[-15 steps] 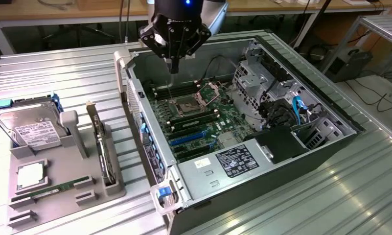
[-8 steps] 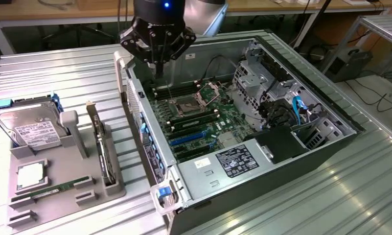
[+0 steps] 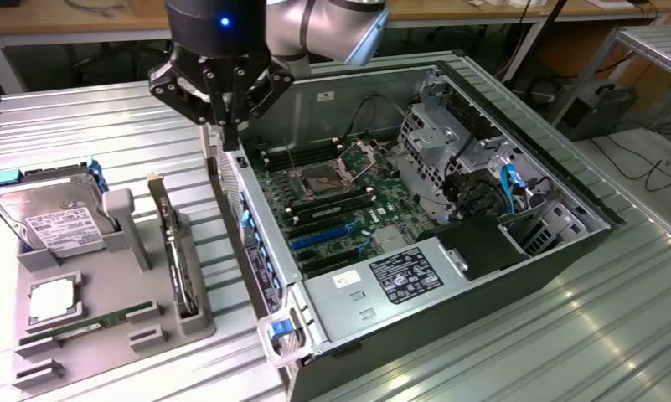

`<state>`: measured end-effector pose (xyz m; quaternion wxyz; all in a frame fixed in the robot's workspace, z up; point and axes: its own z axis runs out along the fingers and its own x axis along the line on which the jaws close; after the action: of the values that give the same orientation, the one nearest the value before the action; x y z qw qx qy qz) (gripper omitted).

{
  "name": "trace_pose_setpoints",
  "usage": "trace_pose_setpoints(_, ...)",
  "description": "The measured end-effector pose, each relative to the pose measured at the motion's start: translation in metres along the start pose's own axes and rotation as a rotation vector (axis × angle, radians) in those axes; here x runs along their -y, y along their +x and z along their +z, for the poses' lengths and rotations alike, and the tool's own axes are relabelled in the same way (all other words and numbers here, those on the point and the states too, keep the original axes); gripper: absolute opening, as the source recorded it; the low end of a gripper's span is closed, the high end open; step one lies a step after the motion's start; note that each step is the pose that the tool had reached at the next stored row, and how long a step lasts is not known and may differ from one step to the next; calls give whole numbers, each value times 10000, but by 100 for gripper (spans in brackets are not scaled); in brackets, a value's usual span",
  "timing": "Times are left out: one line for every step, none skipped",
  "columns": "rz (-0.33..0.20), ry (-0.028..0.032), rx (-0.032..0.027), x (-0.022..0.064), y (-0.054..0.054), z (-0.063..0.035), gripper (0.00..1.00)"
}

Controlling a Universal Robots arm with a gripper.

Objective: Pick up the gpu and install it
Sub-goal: 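Reach for the gpu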

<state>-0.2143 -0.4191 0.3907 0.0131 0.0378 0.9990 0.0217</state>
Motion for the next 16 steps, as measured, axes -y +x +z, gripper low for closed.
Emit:
trace_pose_setpoints(0,1,0,16,46,2,11)
trace_pose_setpoints(0,1,-1,31,90,3,11)
trace_pose_setpoints(2,0,-1,48,140,7,11)
trace_pose_setpoints(1,0,0,65,185,10,11)
trace_pose_setpoints(1,1,-1,80,228,13,11)
trace_pose_setpoints(0,1,-1,94,264,16,11)
trace_pose_setpoints(0,2,-1,109,306,22,11)
trace_pose_setpoints(0,4,0,123,343,28,11)
trace_pose_setpoints(1,9,-1,139,390,37,11)
trace_pose_setpoints(1,14,0,153,432,46,11)
trace_pose_setpoints(1,19,1,166,469,55,11)
trace_pose_setpoints(0,26,1,178,507,64,11)
trace_pose_setpoints(-1,35,1,190,546,73,11)
trace_pose_setpoints(-1,44,2,200,580,82,11)
trace_pose_setpoints(-1,54,3,213,625,94,11)
trace_pose_setpoints(-1,61,4,222,657,104,11)
